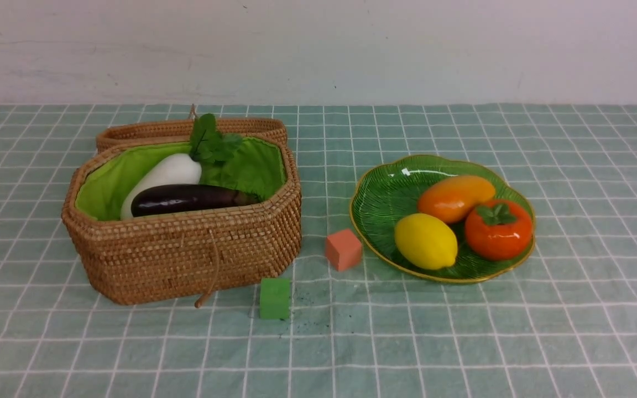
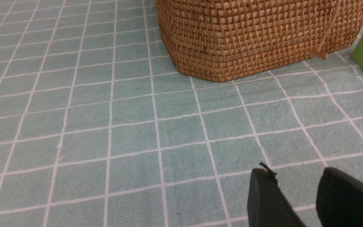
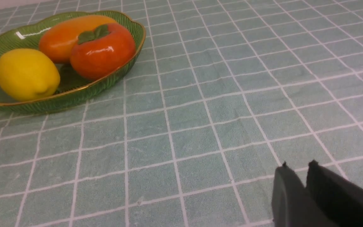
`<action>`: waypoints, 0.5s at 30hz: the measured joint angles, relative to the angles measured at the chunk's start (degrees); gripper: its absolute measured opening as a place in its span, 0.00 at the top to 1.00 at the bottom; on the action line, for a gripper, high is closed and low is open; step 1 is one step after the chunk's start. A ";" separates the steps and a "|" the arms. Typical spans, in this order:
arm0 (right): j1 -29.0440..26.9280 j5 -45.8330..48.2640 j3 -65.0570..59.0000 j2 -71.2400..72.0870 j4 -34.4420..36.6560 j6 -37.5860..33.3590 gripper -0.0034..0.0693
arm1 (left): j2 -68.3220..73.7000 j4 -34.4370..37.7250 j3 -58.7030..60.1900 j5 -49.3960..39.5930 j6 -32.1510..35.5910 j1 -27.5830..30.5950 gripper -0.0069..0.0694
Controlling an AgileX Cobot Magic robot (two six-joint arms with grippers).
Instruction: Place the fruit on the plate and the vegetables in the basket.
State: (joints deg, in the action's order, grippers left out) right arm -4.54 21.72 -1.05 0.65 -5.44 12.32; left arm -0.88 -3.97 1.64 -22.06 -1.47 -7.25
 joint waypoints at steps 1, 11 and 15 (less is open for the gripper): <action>0.00 0.00 0.00 0.00 0.00 0.00 0.82 | 0.00 0.00 0.00 0.00 0.00 0.00 0.60; 0.00 0.00 0.00 0.00 0.05 0.00 0.81 | 0.00 0.00 0.00 0.00 0.00 0.00 0.60; 0.00 0.00 0.00 0.00 0.05 0.00 0.80 | 0.00 0.00 0.00 0.00 0.00 0.00 0.60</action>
State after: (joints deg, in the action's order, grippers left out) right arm -4.54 21.72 -1.05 0.65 -5.39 12.32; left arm -0.88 -3.97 1.64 -22.06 -1.47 -7.25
